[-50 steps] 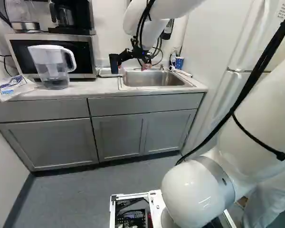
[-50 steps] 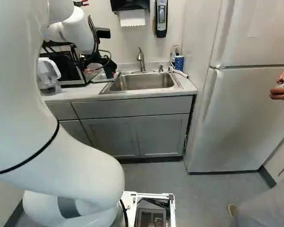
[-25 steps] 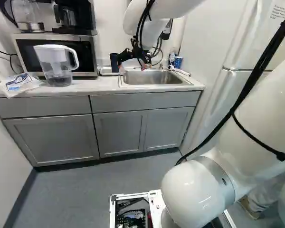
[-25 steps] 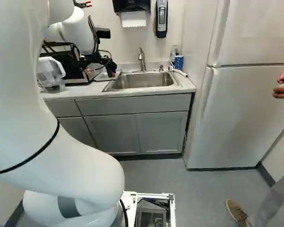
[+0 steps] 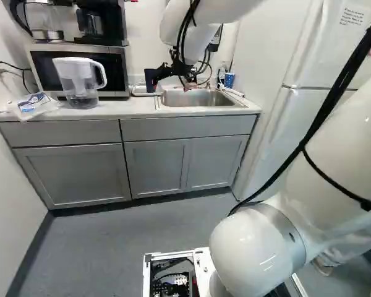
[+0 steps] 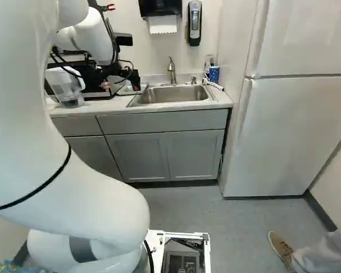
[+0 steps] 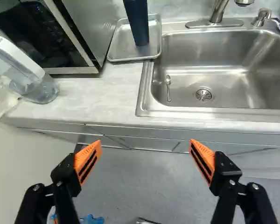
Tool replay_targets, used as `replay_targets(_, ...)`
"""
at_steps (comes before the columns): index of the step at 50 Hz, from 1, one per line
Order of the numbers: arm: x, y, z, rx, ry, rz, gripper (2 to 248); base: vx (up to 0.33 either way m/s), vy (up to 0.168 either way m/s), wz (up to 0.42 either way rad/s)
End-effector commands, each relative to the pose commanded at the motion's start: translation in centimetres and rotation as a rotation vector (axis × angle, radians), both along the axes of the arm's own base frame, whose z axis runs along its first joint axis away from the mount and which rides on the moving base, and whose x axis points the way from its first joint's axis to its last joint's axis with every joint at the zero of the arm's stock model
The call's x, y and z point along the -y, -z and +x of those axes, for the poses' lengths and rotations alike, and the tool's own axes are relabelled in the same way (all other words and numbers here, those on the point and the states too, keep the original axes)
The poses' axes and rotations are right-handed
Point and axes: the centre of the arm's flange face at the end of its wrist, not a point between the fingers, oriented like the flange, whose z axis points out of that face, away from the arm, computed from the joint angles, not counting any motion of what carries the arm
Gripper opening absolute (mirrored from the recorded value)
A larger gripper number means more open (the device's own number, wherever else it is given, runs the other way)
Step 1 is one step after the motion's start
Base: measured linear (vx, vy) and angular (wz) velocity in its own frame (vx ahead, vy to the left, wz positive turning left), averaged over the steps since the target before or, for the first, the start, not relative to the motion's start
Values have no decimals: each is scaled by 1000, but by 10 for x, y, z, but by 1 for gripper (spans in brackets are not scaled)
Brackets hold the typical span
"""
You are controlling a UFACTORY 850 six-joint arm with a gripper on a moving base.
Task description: Rinse the cup and place it in the tray
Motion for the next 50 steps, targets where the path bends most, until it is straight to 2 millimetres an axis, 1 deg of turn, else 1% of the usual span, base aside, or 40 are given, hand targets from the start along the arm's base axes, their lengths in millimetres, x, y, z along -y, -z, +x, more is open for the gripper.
replay_targets(26, 1, 3, 0, 4, 2, 0, 247, 4, 0, 0)
replay_targets(38, 4, 10, -1, 14, 8, -1, 247, 0, 0, 0)
replay_targets(50, 9, 21, -2, 31, 17, -3, 247, 0, 0, 0)
